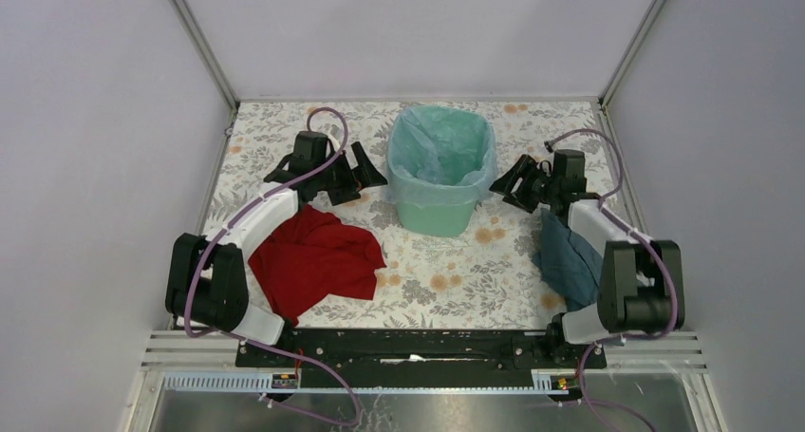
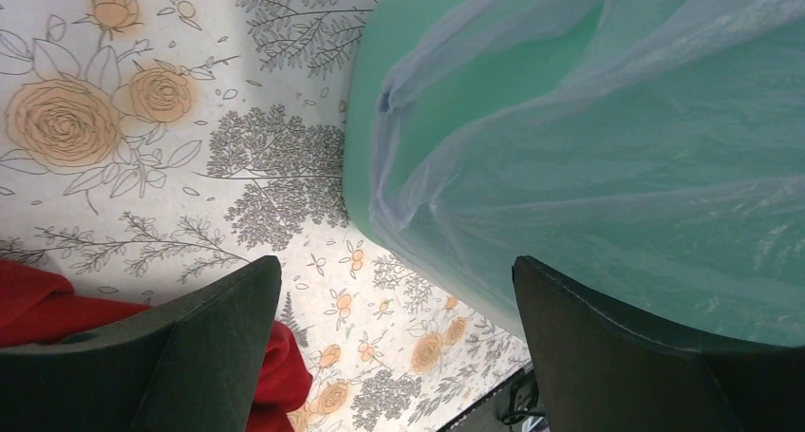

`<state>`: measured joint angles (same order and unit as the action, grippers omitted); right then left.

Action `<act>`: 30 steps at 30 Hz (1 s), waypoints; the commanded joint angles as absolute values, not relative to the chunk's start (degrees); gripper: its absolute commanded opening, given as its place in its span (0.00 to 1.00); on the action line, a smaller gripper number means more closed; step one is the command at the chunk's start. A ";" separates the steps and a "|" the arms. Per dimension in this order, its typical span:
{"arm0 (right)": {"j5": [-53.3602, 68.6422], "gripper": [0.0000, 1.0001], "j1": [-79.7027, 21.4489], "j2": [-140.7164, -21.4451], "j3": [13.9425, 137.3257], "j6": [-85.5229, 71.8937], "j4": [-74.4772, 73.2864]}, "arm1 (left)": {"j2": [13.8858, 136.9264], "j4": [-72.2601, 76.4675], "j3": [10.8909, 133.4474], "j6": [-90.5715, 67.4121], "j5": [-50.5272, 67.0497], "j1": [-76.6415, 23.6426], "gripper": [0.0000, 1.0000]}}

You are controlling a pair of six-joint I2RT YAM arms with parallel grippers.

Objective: Put the trash bags into the trash bin

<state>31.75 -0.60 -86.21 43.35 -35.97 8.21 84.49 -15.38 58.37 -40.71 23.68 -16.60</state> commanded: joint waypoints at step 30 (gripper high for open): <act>-13.92 1.00 -57.93 -63.89 50.26 -26.74 -17.96 | 63.43 -24.45 52.27 -31.27 14.49 -16.70 0.99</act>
